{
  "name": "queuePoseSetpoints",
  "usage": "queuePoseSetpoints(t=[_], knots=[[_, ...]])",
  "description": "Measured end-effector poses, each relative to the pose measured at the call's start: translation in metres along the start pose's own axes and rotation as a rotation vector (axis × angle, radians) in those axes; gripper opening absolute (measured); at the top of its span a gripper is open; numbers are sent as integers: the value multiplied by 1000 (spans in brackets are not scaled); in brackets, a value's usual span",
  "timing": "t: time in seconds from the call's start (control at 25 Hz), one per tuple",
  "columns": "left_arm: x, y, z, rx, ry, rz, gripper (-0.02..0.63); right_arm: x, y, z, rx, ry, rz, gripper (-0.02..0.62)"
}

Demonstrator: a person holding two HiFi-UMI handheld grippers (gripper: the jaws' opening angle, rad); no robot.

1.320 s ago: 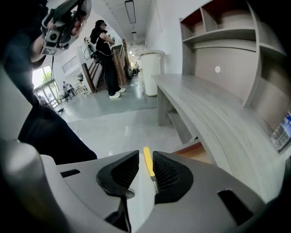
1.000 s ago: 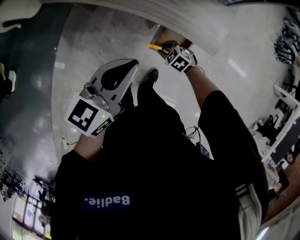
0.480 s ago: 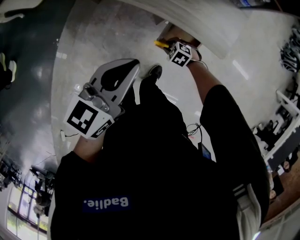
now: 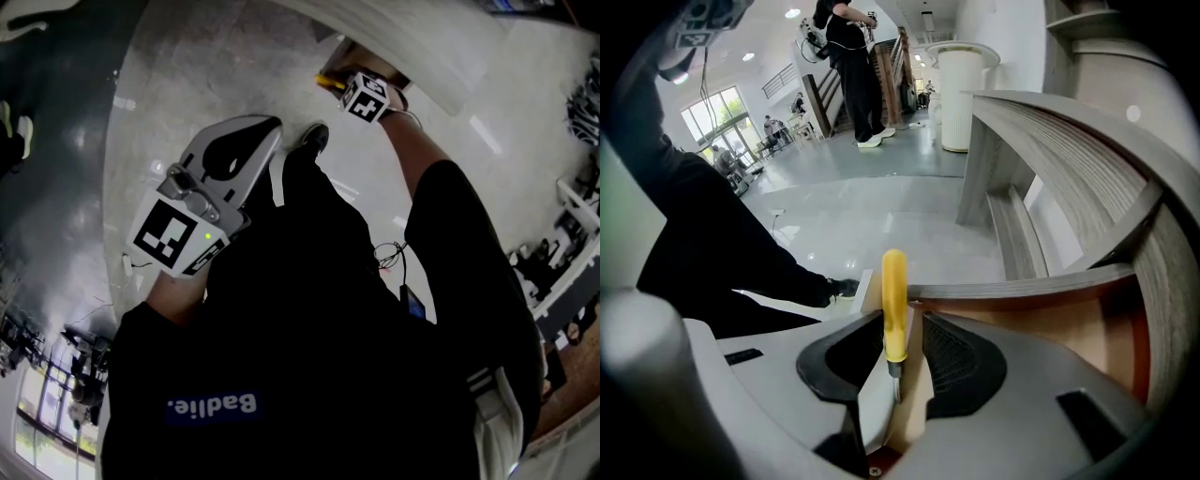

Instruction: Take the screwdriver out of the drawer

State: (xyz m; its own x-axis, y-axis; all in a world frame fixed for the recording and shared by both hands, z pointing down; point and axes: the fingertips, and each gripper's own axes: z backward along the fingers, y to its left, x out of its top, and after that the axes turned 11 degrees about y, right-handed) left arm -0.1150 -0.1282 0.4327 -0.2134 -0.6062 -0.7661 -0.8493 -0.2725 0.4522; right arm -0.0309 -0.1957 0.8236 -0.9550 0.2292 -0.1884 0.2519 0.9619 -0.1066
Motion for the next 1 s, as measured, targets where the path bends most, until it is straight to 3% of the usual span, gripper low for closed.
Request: queuePoseSetpoints(t=[0.16, 0.4, 0.68, 1.0], knots=[[-2, 0, -2, 1, 11, 1, 2, -3, -1, -5, 40, 15, 2, 136], [-5, -3, -3, 3, 22, 3, 2, -10, -5, -14, 33, 62, -10, 109], [-7, -1, -1, -16, 13, -4, 2, -4, -1, -14, 11, 30, -36, 107], [8, -22, 11, -51, -11, -40, 2, 12, -7, 42, -76, -94, -152, 106]])
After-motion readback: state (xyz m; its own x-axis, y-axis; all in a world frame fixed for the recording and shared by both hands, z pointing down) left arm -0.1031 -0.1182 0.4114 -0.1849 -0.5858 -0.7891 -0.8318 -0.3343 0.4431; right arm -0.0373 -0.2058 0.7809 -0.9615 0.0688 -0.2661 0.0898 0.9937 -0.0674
